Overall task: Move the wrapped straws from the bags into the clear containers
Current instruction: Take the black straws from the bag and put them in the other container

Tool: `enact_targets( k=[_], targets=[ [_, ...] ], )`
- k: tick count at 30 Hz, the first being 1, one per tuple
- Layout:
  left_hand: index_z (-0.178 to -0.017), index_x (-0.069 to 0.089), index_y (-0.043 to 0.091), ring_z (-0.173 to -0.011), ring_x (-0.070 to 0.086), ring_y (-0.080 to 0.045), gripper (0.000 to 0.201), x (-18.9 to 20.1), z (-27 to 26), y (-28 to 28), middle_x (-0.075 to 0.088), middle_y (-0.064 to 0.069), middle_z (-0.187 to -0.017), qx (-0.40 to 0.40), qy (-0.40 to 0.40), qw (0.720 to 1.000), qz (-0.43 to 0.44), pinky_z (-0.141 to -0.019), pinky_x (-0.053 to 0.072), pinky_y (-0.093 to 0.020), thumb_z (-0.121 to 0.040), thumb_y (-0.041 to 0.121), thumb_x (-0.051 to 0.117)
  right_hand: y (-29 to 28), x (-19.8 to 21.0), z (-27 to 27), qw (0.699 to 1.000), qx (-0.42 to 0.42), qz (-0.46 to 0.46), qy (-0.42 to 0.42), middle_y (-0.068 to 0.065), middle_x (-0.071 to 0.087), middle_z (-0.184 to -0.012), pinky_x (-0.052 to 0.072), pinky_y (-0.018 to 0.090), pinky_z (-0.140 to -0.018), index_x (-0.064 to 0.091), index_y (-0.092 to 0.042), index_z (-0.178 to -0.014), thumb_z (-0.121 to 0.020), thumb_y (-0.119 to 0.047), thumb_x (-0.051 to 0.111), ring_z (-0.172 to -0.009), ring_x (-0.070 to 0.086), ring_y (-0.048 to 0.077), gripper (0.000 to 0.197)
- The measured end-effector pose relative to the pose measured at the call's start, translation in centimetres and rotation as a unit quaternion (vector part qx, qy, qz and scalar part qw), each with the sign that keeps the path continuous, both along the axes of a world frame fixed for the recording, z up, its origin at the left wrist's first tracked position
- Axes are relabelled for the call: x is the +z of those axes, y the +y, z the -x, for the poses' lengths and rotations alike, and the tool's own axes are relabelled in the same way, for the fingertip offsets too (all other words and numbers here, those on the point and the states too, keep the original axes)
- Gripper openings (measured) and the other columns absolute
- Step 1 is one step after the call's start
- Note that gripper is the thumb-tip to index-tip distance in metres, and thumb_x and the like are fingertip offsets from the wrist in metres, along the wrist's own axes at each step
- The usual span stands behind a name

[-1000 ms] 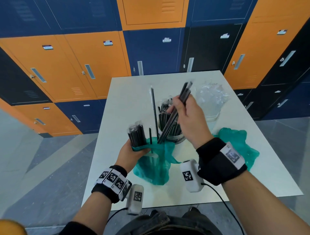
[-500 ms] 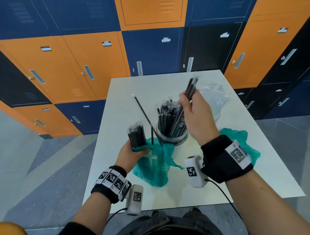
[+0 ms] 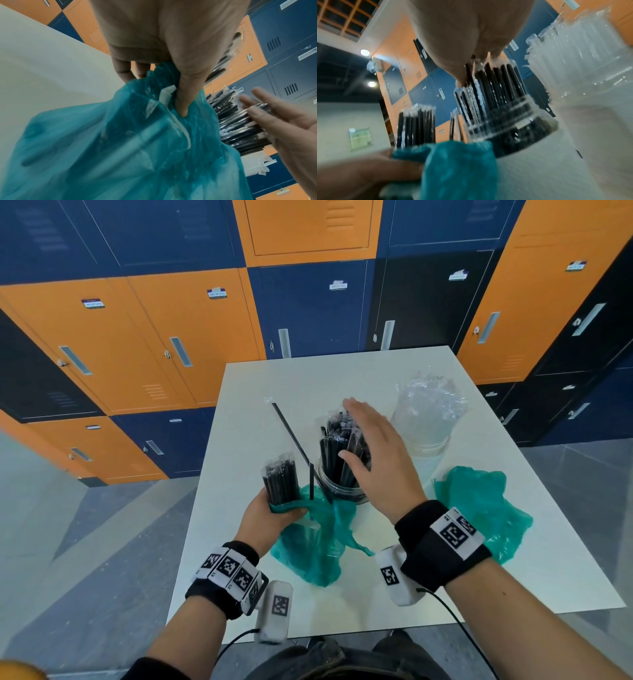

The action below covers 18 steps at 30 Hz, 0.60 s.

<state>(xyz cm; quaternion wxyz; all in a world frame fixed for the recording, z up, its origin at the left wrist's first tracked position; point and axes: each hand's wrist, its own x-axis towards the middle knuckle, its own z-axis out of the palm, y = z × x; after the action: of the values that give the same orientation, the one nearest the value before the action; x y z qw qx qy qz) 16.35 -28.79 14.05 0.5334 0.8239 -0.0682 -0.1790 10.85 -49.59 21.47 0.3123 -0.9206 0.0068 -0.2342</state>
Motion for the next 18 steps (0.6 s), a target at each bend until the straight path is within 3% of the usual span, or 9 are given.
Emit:
enact_targets(
  k=[3, 6, 9, 12, 15, 18],
  targets=[
    [-0.109, 0.064, 0.016, -0.083, 0.065, -0.002, 0.035, 0.1, -0.1, 0.0, 0.070, 0.008, -0.093, -0.001, -0.003, 1.000, -0.002, -0.061, 0.046, -0.006, -0.077, 0.013, 0.080, 0.0, -1.5, -0.4, 0.990, 0.007, 0.138, 0.034, -0.003, 0.041, -0.151, 0.013, 0.042, -0.121, 0.034, -0.020, -0.149, -0.100, -0.017, 0.044, -0.145, 0.026, 0.013, 0.050],
    [-0.109, 0.065, 0.015, -0.084, 0.065, -0.002, 0.036, 0.0, -0.1, 0.2, 0.071, 0.007, -0.094, -0.001, -0.006, 1.000, -0.002, -0.062, 0.047, -0.006, -0.077, 0.013, 0.081, 0.0, -2.8, -0.1, 0.966, -0.032, 0.250, 0.051, -0.006, 0.045, -0.149, 0.007, 0.049, -0.119, 0.040, -0.021, -0.146, -0.099, -0.027, 0.036, -0.145, 0.027, 0.015, 0.047],
    [-0.109, 0.066, 0.015, -0.084, 0.066, -0.004, 0.037, -0.1, -0.1, 0.5, 0.072, 0.005, -0.095, 0.004, -0.003, 1.000, 0.003, -0.062, 0.047, -0.006, -0.076, 0.012, 0.081, 0.5, -2.0, -0.3, 0.971, -0.056, 0.234, 0.013, -0.010, 0.054, -0.138, 0.009, 0.048, -0.118, 0.056, -0.023, -0.134, -0.098, -0.038, 0.041, -0.139, 0.036, 0.014, 0.041],
    [-0.109, 0.066, 0.014, -0.085, 0.067, -0.008, 0.037, -0.2, -0.2, 0.7, 0.072, 0.003, -0.095, 0.001, -0.004, 1.000, 0.005, -0.062, 0.047, -0.007, -0.075, 0.012, 0.082, 1.2, 1.3, -1.8, 0.989, -0.073, 0.132, -0.006, -0.013, 0.060, -0.120, 0.024, 0.038, -0.104, 0.067, -0.030, -0.114, -0.095, -0.044, 0.046, -0.119, 0.043, 0.015, 0.031],
    [-0.109, 0.067, 0.014, -0.087, 0.068, -0.012, 0.037, -0.2, -0.1, 0.7, 0.072, 0.001, -0.096, 0.003, 0.000, 1.000, 0.009, -0.063, 0.049, -0.010, -0.075, 0.011, 0.082, 1.7, 4.2, -4.7, 0.987, -0.053, 0.134, 0.070, -0.013, 0.053, -0.120, 0.022, 0.035, -0.098, 0.067, -0.033, -0.111, -0.094, -0.051, 0.046, -0.116, 0.037, 0.013, 0.032],
    [-0.108, 0.067, 0.015, -0.086, 0.069, -0.011, 0.036, -0.2, 0.1, 0.7, 0.073, 0.002, -0.095, -0.003, -0.001, 1.000, 0.006, -0.065, 0.050, -0.012, -0.075, 0.011, 0.082, 2.3, 5.0, -8.0, 0.956, -0.027, 0.212, 0.203, -0.006, 0.049, -0.125, 0.019, 0.042, -0.103, 0.070, -0.030, -0.105, -0.091, -0.063, 0.042, -0.121, 0.035, 0.019, 0.045]
  ],
)
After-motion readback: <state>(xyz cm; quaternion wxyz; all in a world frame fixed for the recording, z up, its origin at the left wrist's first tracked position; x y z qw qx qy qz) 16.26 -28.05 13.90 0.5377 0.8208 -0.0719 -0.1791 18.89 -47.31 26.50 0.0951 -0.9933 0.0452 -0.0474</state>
